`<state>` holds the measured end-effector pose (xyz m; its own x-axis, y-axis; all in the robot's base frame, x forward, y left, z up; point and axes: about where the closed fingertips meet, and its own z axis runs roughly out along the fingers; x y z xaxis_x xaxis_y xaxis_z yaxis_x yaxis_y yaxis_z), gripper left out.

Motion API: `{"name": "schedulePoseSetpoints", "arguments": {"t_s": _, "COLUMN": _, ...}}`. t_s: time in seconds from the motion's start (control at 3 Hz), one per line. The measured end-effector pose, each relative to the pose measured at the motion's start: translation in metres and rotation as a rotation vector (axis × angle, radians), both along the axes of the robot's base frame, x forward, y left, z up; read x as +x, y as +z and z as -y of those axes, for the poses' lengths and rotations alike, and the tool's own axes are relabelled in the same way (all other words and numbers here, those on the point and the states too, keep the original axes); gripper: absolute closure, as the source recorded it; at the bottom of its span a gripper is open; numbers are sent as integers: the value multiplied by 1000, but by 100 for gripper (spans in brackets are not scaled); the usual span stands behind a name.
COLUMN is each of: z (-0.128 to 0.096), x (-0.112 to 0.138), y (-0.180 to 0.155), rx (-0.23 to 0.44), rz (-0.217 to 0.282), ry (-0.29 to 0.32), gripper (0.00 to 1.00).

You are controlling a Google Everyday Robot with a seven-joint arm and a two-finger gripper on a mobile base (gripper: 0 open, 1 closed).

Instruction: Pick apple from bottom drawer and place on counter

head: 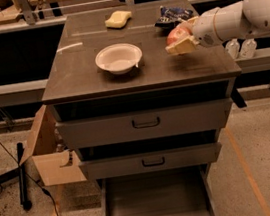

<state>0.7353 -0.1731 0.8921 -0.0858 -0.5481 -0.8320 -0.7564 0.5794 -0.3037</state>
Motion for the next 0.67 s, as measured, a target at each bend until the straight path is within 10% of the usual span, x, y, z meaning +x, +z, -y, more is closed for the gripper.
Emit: {"name": "schedulePoseSetpoints", "arguments": {"t_s": 0.67, "z": -8, "x": 11, "y": -21, "rx": -23, "rz": -104, "ry": 47, "gripper": 0}}
